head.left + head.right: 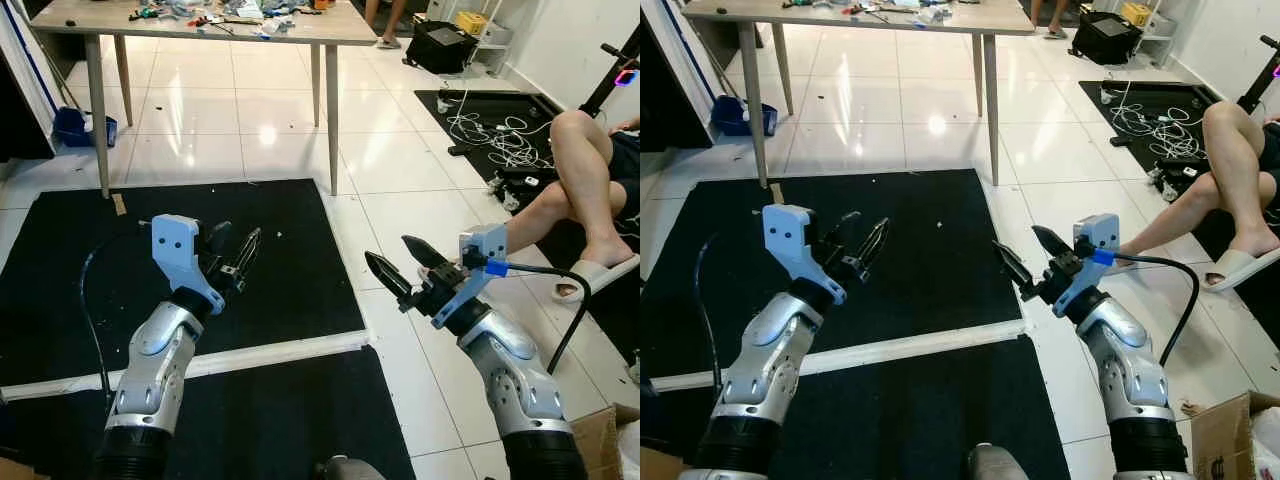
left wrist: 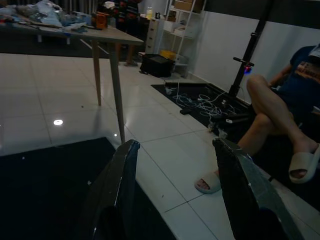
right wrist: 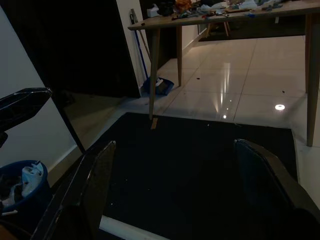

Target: Picking trash to rubbish bin

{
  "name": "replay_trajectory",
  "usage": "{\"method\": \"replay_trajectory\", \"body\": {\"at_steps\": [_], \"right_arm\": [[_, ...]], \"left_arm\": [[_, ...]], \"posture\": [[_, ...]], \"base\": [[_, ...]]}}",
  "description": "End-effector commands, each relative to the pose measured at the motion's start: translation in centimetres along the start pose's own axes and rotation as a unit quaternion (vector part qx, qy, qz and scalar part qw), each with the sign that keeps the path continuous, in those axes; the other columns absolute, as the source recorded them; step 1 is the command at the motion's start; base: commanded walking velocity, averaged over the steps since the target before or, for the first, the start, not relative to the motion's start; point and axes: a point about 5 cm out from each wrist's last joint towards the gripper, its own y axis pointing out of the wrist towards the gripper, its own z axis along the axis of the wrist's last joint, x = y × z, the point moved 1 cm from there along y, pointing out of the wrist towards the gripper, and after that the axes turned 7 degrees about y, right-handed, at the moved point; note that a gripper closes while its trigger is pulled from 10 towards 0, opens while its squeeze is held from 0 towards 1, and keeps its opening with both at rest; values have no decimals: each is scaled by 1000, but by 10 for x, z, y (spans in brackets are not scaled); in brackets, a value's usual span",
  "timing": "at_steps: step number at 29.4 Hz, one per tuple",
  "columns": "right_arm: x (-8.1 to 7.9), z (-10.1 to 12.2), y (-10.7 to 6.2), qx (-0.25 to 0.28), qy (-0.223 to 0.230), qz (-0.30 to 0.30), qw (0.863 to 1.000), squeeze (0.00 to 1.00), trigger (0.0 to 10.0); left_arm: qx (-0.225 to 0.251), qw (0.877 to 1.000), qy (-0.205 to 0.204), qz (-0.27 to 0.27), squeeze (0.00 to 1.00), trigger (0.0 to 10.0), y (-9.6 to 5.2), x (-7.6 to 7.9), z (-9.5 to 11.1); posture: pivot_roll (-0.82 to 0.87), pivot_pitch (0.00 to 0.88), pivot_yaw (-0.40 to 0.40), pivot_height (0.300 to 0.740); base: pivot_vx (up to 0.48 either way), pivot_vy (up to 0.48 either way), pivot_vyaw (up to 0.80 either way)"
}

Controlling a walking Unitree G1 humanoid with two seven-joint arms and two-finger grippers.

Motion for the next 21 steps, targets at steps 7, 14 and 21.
{"method": "replay_trajectory", "body": {"at_steps": [7, 14, 21], "right_arm": [[0, -2, 0, -5, -3, 4, 1000, 0, 10000], [0, -4, -1, -5, -4, 5, 1000, 0, 10000], [0, -4, -1, -4, -4, 5, 1000, 0, 10000]], "left_arm": [[-10, 1000, -2, -12, 0, 10000, -3, 1, -5], [-11, 1000, -4, -17, 0, 10000, -5, 1, -8], [-12, 1000, -6, -20, 0, 10000, -5, 1, -10]], "posture": [[-39, 0, -45, 740], [-41, 0, -43, 740], [-44, 0, -41, 740]], "base": [[281, 0, 0], [320, 0, 0], [337, 0, 0]]}}
